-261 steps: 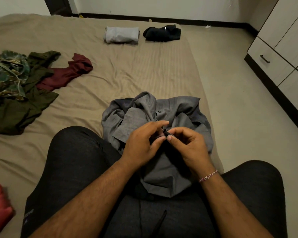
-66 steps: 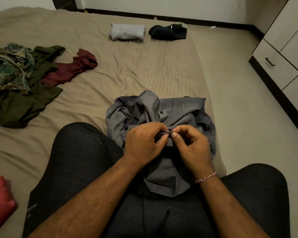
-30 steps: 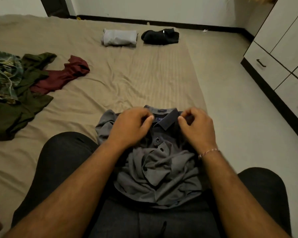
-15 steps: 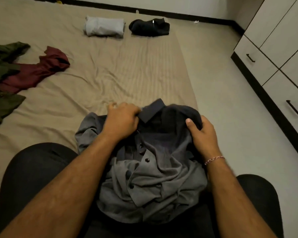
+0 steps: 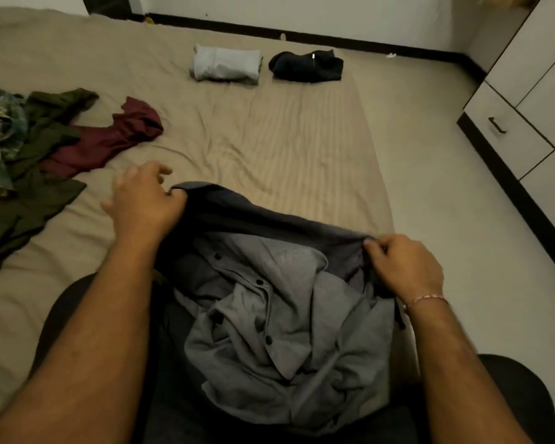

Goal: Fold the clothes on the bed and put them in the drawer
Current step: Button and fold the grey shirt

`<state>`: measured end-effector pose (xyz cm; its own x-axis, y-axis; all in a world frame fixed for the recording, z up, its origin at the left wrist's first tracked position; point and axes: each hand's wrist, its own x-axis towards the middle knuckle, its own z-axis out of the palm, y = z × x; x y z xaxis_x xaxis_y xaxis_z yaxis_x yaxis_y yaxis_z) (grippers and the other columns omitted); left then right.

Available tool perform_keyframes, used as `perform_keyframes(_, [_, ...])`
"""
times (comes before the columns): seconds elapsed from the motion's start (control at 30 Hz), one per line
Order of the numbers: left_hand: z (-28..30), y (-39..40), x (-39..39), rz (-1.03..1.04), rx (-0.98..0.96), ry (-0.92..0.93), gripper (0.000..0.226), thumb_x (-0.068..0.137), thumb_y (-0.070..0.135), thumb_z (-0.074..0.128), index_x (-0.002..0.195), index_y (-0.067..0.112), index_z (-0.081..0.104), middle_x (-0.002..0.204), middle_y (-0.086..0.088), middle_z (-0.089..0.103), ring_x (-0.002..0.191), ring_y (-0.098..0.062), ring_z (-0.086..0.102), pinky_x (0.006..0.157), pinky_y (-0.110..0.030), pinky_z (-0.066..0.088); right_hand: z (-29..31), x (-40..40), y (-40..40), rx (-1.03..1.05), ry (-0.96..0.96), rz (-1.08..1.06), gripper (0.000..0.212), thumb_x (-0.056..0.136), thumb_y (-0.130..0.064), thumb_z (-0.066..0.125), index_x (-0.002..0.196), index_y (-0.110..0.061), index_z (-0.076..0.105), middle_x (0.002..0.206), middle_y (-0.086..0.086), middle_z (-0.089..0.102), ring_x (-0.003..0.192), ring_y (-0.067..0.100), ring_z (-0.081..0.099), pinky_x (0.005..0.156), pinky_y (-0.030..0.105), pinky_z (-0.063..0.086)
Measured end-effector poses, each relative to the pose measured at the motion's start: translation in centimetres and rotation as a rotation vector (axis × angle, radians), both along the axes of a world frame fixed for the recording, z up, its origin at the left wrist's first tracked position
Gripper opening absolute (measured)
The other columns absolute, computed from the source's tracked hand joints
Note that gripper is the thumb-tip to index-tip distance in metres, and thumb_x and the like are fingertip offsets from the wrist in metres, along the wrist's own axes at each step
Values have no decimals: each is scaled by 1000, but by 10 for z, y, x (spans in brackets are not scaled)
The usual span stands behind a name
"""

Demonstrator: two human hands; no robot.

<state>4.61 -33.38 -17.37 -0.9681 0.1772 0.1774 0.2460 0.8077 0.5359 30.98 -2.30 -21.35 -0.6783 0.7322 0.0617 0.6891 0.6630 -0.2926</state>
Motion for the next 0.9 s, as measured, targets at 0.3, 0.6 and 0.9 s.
perform_keyframes(0.3, [-5, 97, 69, -794, 251, 87, 62, 91, 43, 69, 147, 26, 49, 137, 4, 62, 125, -15, 57, 107, -37, 47, 102, -90, -54, 121, 681, 573, 21, 96, -35, 62, 94, -17, 73, 87, 0, 72, 81, 20, 66, 71, 39, 52])
perform_keyframes(0.6, [-18, 59, 17, -279, 533, -103, 35, 100, 32, 61, 66, 20, 62, 57, 10, 57, 52, 2, 48, 55, -34, 41, 26, -50, -116, 135, 474, 553, 60, 85, -38, 77, 137, -21, 53, 130, -1, 53, 115, 24, 56, 92, 44, 49])
perform_keyframes(0.9, [-6, 7, -26, 29, 556, -86, 45, 86, 38, 60, 69, -3, 52, 62, -6, 41, 61, -17, 43, 60, -47, 43, 5, -15, -72, 181, 130, 372, 27, 85, -45, 55, 105, -33, 69, 97, -8, 70, 93, 24, 68, 75, 44, 50])
